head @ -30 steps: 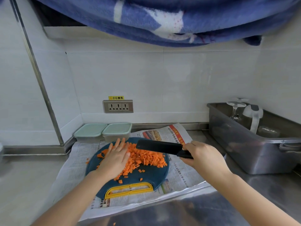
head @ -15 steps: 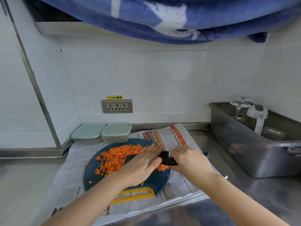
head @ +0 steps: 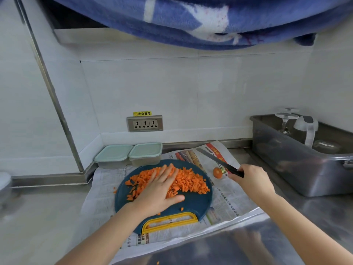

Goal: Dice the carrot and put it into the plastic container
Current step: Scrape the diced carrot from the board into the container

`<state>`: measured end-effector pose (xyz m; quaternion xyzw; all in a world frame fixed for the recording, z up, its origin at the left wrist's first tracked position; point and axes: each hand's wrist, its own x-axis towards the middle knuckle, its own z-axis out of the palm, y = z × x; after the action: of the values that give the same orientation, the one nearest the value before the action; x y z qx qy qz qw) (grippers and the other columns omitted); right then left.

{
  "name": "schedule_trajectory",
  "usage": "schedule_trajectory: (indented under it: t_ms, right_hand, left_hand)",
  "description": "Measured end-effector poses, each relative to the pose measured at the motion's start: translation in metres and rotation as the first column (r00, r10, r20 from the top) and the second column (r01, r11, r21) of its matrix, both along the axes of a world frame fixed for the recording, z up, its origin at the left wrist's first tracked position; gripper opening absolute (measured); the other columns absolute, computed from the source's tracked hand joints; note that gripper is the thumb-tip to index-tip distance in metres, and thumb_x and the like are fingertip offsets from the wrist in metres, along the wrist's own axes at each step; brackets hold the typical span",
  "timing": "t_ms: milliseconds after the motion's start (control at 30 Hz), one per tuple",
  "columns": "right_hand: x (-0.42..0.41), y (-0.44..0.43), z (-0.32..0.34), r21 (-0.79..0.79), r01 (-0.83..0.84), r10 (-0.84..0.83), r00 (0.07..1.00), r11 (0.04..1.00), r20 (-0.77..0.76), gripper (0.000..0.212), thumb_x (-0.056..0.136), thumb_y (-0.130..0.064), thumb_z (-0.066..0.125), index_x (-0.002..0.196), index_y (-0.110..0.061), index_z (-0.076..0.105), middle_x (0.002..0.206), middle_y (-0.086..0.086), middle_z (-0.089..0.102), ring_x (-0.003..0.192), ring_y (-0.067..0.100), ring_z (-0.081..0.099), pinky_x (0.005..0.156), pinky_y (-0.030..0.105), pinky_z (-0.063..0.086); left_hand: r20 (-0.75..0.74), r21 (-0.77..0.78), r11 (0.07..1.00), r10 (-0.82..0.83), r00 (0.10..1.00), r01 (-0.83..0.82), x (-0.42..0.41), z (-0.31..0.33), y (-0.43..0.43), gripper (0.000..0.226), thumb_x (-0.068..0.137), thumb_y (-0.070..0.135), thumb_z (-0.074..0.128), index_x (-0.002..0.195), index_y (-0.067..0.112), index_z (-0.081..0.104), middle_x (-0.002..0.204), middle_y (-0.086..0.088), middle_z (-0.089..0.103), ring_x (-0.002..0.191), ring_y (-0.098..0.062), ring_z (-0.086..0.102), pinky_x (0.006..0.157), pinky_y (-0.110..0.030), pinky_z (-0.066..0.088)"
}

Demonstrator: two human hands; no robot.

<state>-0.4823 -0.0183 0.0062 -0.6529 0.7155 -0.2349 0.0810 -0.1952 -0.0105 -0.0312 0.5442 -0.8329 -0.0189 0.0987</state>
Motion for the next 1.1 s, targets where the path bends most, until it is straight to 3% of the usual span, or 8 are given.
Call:
schedule_trajectory:
  t_ms: [100, 233, 367, 533, 633, 733, 900, 1100]
  right_hand:
    - [-0.001, -0.010, -0.013, 0.063, 0.085, -0.085, 0.996, 0.994, 0.001, 0.030, 0.091, -0.040, 0.060, 0.090, -0.010, 0.059, 0.079, 0.002, 0.058, 0.067, 0.017, 0.058, 0.055, 0.031, 0.051]
    - [-0.003, -0.016, -0.027, 0.090, 0.216, -0.211, 0.976, 0.972, -0.058, 0.018, 0.095, -0.026, 0.056, 0.087, -0.010, 0.052, 0.080, 0.002, 0.055, 0.068, 0.018, 0.055, 0.049, 0.026, 0.041]
    - [0.004, -0.019, -0.035, 0.095, 0.222, -0.212, 0.972, 0.970, -0.106, 0.022, 0.094, -0.027, 0.057, 0.104, -0.008, 0.055, 0.088, 0.003, 0.050, 0.076, 0.020, 0.053, 0.058, 0.028, 0.042]
    - [0.005, -0.029, -0.030, 0.217, 0.194, -0.156, 0.971, 0.957, -0.182, 0.025, 0.091, -0.028, 0.060, 0.109, -0.011, 0.057, 0.087, 0.000, 0.055, 0.080, 0.017, 0.059, 0.061, 0.025, 0.048]
    - [0.008, -0.039, -0.020, 0.290, 0.219, -0.142, 0.954, 0.932, -0.263, 0.024, 0.091, -0.023, 0.056, 0.113, -0.015, 0.059, 0.085, -0.003, 0.055, 0.085, 0.016, 0.061, 0.064, 0.023, 0.047]
    - [0.017, -0.047, -0.005, 0.270, 0.232, -0.121, 0.920, 0.934, -0.372, 0.029, 0.091, -0.023, 0.054, 0.119, -0.018, 0.058, 0.108, 0.002, 0.057, 0.101, 0.018, 0.056, 0.079, 0.027, 0.051]
    - [0.041, -0.054, 0.010, 0.175, -0.062, 0.088, 0.985, 0.983, -0.150, 0.018, 0.091, -0.035, 0.058, 0.083, -0.020, 0.052, 0.087, -0.004, 0.051, 0.072, 0.008, 0.051, 0.059, 0.019, 0.043]
    - [0.059, -0.053, 0.006, 0.050, -0.209, 0.210, 0.977, 0.977, -0.022, 0.018, 0.094, -0.033, 0.055, 0.104, -0.019, 0.062, 0.100, -0.008, 0.053, 0.088, 0.007, 0.053, 0.068, 0.015, 0.040]
  left_hand:
    - [-0.085, -0.053, 0.996, 0.070, 0.994, -0.075, 0.003, -0.001, -0.001, 0.065, 0.098, 0.051, 0.029, 0.152, 0.029, -0.001, 0.151, 0.008, -0.021, 0.144, -0.015, -0.018, 0.112, -0.029, -0.015]
    - [-0.427, -0.083, 0.970, 0.172, 0.888, -0.228, 0.016, 0.011, -0.015, 0.060, 0.092, -0.010, 0.043, 0.145, 0.019, 0.038, 0.159, 0.004, 0.004, 0.137, -0.014, 0.036, 0.101, -0.015, 0.036]
    - [-0.578, -0.005, 0.953, 0.244, 0.779, -0.302, 0.034, 0.022, -0.032, 0.050, 0.086, -0.011, 0.057, 0.131, 0.010, 0.054, 0.153, -0.001, 0.026, 0.121, -0.021, 0.055, 0.092, -0.021, 0.045]
    - [-0.424, -0.046, 0.923, 0.328, 0.844, -0.382, 0.057, 0.035, -0.061, 0.037, 0.092, 0.013, 0.059, 0.128, 0.017, 0.057, 0.132, -0.003, 0.057, 0.115, -0.018, 0.057, 0.095, -0.028, 0.044]
    - [-0.316, -0.016, 0.926, 0.352, 0.881, -0.376, 0.072, 0.040, -0.086, 0.041, 0.091, 0.006, 0.058, 0.130, 0.018, 0.055, 0.135, -0.003, 0.054, 0.121, -0.018, 0.052, 0.100, -0.028, 0.039]
    - [-0.213, -0.020, 0.935, 0.341, 0.916, -0.353, 0.082, 0.039, -0.107, 0.046, 0.087, 0.010, 0.065, 0.131, 0.017, 0.053, 0.138, -0.004, 0.051, 0.126, -0.020, 0.048, 0.104, -0.029, 0.036]
    - [-0.099, -0.055, 0.948, 0.307, 0.947, -0.313, 0.088, 0.027, -0.131, 0.043, 0.082, 0.020, 0.073, 0.121, 0.019, 0.056, 0.123, 0.000, 0.055, 0.113, -0.016, 0.053, 0.094, -0.027, 0.042]
    - [-0.031, -0.153, 0.970, 0.185, 0.982, -0.188, 0.085, 0.029, -0.131, 0.019, 0.085, 0.020, 0.068, 0.095, 0.025, 0.052, 0.097, 0.007, 0.053, 0.093, -0.014, 0.052, 0.072, -0.026, 0.038]
